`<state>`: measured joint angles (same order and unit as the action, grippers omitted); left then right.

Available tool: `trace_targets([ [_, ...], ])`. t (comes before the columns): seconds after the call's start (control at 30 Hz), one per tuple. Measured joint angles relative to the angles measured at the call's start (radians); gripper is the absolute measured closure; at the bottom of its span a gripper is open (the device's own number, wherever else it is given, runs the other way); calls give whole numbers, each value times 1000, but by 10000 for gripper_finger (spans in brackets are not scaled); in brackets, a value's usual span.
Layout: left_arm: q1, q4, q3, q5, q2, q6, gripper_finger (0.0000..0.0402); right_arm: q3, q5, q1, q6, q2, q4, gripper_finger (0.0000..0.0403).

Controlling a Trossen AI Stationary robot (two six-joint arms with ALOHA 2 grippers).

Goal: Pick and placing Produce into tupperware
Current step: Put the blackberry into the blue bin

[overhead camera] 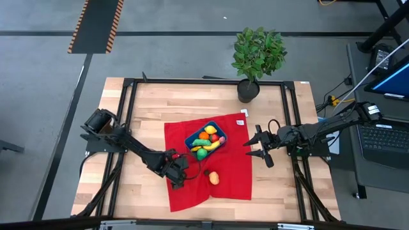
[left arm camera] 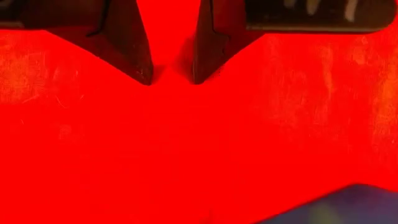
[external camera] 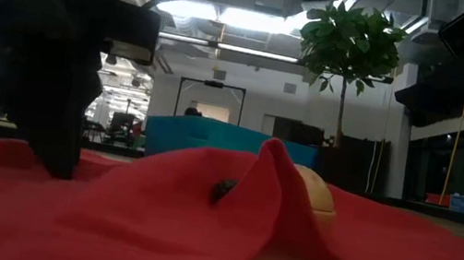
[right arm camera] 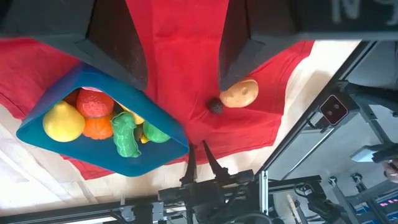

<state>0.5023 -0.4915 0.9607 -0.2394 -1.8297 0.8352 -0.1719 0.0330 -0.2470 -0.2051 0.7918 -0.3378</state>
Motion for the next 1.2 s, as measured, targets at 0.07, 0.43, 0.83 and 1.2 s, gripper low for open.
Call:
trace_targets([
  [0.07, 8, -2, -3, 0, 5, -8, 293, 0, 0, 0, 0, 0, 0, 207],
  [0.43, 75, -108, -7, 42, 24, 32, 331, 0, 0, 0, -1, 0, -1, 207],
  [0.83, 106, -154, -14, -186, 163, -85, 361, 0, 0, 0, -1, 0, -2, 207],
  [1.2, 106, -15, -11, -384, 320, -192, 382, 0, 0, 0, -1, 0, -2, 207],
])
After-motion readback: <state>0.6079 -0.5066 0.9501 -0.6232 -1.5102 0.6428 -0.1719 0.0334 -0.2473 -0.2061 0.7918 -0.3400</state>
